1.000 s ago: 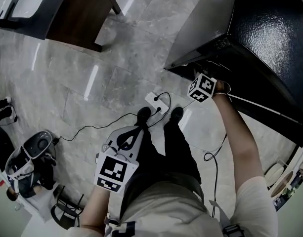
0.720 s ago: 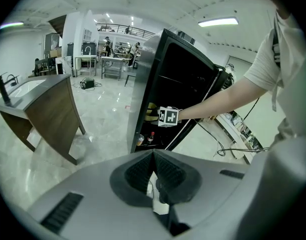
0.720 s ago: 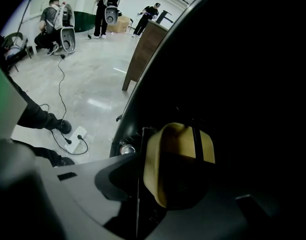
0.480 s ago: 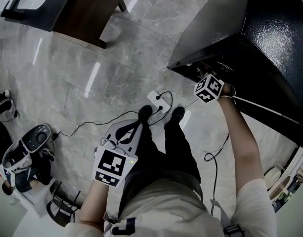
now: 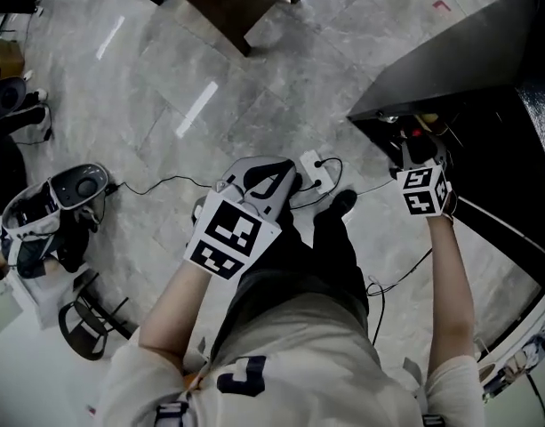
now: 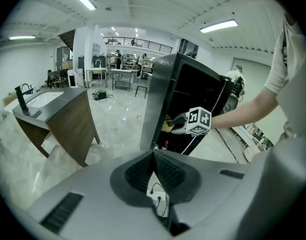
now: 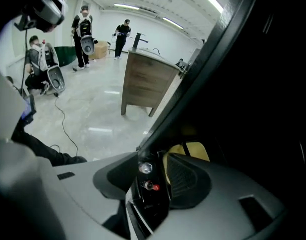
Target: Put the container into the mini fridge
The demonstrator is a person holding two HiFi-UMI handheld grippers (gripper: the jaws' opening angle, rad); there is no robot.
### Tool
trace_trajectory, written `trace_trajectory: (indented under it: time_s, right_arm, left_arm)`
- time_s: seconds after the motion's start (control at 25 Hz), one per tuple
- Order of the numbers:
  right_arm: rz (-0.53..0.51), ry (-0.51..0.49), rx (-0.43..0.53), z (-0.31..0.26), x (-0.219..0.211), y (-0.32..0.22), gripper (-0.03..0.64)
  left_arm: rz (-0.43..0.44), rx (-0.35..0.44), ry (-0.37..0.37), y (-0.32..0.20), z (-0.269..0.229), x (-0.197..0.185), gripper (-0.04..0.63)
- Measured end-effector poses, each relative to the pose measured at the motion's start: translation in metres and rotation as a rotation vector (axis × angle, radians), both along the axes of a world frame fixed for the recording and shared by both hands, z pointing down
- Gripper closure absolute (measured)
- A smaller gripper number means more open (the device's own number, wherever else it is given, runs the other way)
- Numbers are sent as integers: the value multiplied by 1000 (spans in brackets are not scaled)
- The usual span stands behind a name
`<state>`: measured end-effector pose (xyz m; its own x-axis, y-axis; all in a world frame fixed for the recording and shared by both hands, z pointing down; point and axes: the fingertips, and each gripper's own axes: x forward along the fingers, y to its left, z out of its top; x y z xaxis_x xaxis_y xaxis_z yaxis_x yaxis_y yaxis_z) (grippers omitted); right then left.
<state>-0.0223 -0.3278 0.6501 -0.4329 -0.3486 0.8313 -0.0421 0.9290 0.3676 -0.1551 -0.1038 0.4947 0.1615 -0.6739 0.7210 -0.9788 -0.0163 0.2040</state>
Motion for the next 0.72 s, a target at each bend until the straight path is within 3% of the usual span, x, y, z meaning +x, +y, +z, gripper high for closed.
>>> trace_trajectory:
  time_s: [0.32,0.72]
  right_arm:
    - [29,-160,-155,-71,-64,71,445]
    - [-66,-283,-418,-141,-147,184,445]
  left_arm:
    - [-57,48,-5,20,-30,-44,540]
    - [-151,121,-32,65,-66,-105,540]
